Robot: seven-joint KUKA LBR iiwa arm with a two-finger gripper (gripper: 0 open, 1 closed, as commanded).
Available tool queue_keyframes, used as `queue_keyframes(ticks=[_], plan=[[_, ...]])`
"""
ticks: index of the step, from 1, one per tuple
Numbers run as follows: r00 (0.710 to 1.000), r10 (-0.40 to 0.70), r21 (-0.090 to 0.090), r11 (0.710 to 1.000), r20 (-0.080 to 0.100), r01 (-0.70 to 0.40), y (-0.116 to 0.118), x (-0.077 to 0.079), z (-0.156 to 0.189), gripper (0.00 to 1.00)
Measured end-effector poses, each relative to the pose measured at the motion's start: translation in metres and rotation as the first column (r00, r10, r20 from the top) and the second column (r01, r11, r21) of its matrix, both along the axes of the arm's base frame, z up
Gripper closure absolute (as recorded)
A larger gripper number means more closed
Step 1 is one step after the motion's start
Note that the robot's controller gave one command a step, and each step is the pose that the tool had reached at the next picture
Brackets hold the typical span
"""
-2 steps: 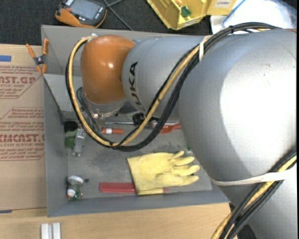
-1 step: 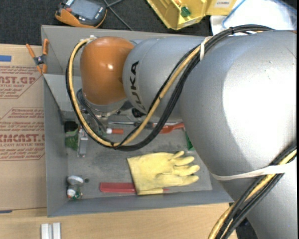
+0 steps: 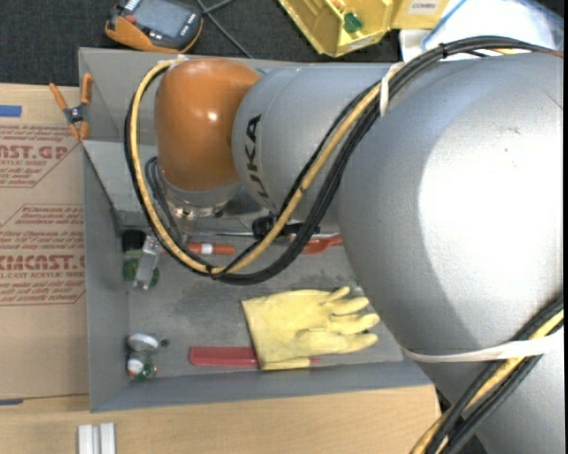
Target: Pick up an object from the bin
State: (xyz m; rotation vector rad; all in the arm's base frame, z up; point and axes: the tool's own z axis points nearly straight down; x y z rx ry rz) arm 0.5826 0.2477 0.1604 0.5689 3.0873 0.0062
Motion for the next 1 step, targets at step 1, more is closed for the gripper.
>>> queue_keyframes(ticks=[1], plan=[[0.998, 0.061, 0.0, 0.998, 0.005, -0.061, -0.0001, 0.0015, -0.0906, 0.0]])
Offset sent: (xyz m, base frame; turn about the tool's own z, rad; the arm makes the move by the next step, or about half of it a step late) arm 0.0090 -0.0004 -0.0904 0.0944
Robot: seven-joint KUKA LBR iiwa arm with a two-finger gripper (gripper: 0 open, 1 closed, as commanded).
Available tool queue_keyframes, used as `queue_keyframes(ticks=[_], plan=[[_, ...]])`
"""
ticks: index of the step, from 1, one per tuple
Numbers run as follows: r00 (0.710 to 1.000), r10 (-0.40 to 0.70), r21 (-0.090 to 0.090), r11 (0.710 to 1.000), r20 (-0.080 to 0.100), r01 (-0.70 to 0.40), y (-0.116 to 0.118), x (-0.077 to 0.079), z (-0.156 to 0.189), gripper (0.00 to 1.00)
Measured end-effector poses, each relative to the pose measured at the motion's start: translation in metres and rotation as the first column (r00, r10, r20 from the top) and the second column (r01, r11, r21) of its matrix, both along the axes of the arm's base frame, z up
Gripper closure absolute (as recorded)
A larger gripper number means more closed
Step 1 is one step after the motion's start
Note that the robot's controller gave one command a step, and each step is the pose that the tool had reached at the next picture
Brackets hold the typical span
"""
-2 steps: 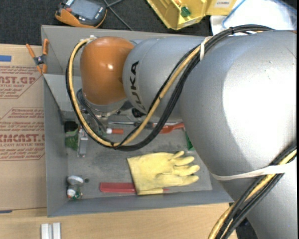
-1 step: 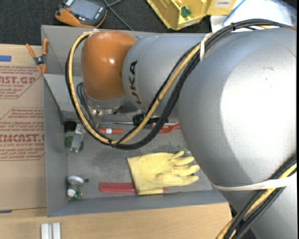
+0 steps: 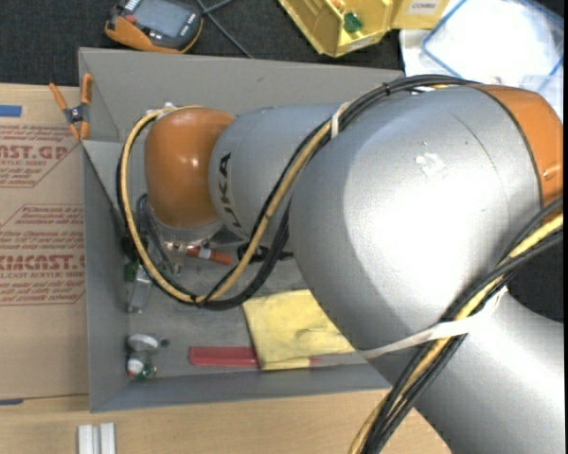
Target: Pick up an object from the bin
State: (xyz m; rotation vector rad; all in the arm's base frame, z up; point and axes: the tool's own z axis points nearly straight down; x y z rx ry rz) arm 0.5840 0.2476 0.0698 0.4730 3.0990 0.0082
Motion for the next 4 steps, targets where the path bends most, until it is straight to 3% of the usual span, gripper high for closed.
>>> queue_keyframes(ticks=[1, 3, 4], plan=[[0.988, -0.154, 0.006, 0.988, 0.004, 0.154, 0.0, 0.008, 0.0, 1.0], [0.988, -0.153, 0.008, 0.988, 0.006, 0.153, 0.001, 0.008, 0.009, 1.0], [0.988, -0.152, 0.008, 0.988, 0.005, 0.152, 0.001, 0.008, 0.037, 1.0]])
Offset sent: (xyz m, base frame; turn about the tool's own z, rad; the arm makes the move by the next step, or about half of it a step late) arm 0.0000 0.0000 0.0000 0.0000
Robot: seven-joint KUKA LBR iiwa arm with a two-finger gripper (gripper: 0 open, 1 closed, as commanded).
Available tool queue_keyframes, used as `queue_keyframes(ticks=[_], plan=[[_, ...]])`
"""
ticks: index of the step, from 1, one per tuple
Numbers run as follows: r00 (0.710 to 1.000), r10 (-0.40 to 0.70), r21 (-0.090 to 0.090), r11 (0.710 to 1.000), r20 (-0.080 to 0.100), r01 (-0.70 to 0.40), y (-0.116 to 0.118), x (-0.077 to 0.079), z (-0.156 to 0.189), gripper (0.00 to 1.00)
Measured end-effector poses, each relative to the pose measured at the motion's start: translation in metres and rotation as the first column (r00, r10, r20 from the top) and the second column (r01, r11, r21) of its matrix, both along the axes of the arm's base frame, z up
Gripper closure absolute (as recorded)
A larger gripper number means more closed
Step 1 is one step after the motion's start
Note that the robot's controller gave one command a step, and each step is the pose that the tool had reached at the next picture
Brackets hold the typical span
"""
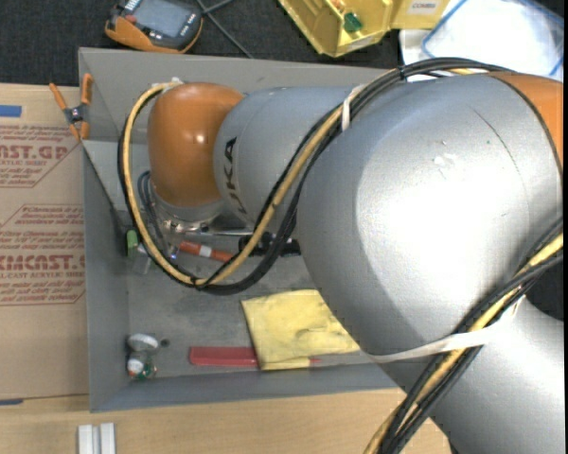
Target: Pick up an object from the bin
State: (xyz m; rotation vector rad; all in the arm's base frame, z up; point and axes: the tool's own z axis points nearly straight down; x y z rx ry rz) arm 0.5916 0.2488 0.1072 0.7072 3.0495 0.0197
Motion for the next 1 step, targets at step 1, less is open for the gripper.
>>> queue_keyframes(ticks=[1], plan=[[1.0, 0.0, 0.0, 1.0, -0.002, 0.0, 0.0001, -0.0007, 0.0117, 1.0]])
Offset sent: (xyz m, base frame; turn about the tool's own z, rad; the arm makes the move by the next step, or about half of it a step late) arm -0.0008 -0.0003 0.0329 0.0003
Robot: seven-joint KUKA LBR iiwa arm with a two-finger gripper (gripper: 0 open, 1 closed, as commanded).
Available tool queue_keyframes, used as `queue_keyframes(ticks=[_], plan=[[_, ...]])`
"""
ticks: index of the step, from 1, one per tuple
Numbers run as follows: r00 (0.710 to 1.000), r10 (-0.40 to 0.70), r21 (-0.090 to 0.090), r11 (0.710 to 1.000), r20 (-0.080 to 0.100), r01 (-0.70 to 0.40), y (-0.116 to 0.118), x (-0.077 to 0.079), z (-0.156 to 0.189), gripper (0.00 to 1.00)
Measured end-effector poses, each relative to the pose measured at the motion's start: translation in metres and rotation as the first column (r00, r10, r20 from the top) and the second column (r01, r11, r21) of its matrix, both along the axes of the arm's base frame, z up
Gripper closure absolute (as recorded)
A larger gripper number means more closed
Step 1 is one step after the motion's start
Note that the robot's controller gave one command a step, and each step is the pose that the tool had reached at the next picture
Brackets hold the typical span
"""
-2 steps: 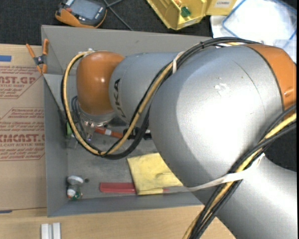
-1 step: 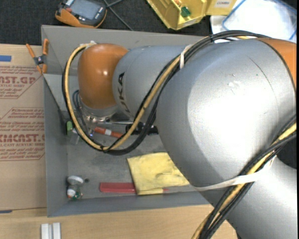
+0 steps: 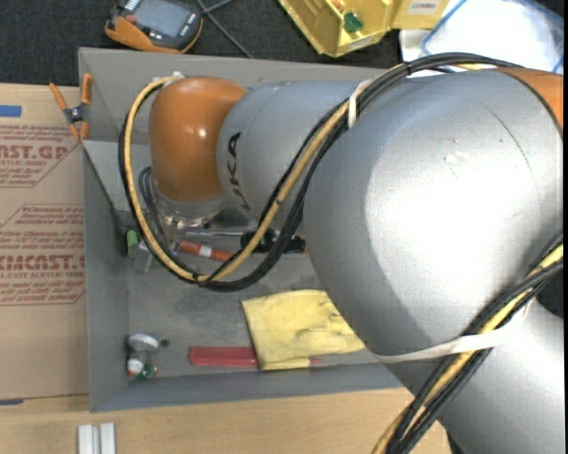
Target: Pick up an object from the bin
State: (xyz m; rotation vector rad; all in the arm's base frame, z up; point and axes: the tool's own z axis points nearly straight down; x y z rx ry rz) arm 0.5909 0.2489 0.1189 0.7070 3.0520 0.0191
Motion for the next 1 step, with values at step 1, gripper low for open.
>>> queue_keyframes(ticks=[1], plan=[[1.0, 0.001, 0.001, 1.0, 0.002, -0.001, 0.0004, 0.0001, 0.0212, 1.0]])
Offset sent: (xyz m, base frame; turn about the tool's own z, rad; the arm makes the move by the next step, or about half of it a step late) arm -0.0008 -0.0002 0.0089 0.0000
